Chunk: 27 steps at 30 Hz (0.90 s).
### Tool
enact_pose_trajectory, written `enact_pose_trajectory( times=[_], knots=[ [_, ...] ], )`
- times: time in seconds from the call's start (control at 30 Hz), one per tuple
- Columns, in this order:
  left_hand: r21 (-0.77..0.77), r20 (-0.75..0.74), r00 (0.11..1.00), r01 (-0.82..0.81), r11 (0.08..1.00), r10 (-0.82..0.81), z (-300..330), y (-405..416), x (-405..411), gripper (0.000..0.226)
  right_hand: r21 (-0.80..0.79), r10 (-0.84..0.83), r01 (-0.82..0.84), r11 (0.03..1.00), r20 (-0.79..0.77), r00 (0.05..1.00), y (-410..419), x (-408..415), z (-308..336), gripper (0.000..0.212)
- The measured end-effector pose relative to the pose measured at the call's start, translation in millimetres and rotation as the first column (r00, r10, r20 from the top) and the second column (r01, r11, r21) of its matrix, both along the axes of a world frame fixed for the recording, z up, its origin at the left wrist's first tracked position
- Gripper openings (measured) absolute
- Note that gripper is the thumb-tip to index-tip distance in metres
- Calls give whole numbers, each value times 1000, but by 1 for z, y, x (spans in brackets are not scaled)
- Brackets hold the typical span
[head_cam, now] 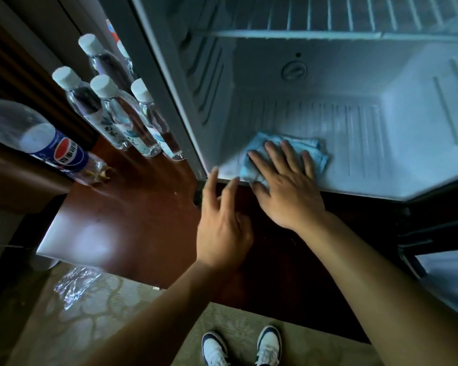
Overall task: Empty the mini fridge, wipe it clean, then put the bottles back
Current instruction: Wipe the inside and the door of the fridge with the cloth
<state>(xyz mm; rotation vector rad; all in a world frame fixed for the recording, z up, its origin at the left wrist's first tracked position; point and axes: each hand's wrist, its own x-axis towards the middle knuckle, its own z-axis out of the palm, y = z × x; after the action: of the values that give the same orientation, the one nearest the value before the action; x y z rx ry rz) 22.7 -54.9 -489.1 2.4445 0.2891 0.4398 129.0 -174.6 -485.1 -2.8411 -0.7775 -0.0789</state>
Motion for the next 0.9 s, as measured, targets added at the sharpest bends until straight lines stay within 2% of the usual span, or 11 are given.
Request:
enact_pose_trajectory(
  times=[0.13, 0.27, 0.53, 0.73, 0.9],
  knots=[
    [58, -145, 988, 63, 996, -54, -4, 4, 23, 73, -3, -7, 7, 1000, -13, 1000, 5, 21, 0, 65],
    [109, -238, 971, 8, 994, 19, -7, 12, 45, 75, -13, -8, 8, 1000, -6, 1000, 7, 36, -3, 62],
    [160, -210, 975, -41, 986, 74, -13, 4, 49, 66, 43, -13, 17, 999, -94, 995, 5, 22, -1, 61],
    [152, -111, 989, -82, 985, 100, -18, -5, 49, 59, 26, 3, -1, 1000, -79, 997, -1, 17, 0, 63],
    [187, -64, 994, -71, 980, 84, -24, -4, 48, 70, -2, 20, -20, 1000, -70, 997, -1, 46, 2, 60]
  ],
)
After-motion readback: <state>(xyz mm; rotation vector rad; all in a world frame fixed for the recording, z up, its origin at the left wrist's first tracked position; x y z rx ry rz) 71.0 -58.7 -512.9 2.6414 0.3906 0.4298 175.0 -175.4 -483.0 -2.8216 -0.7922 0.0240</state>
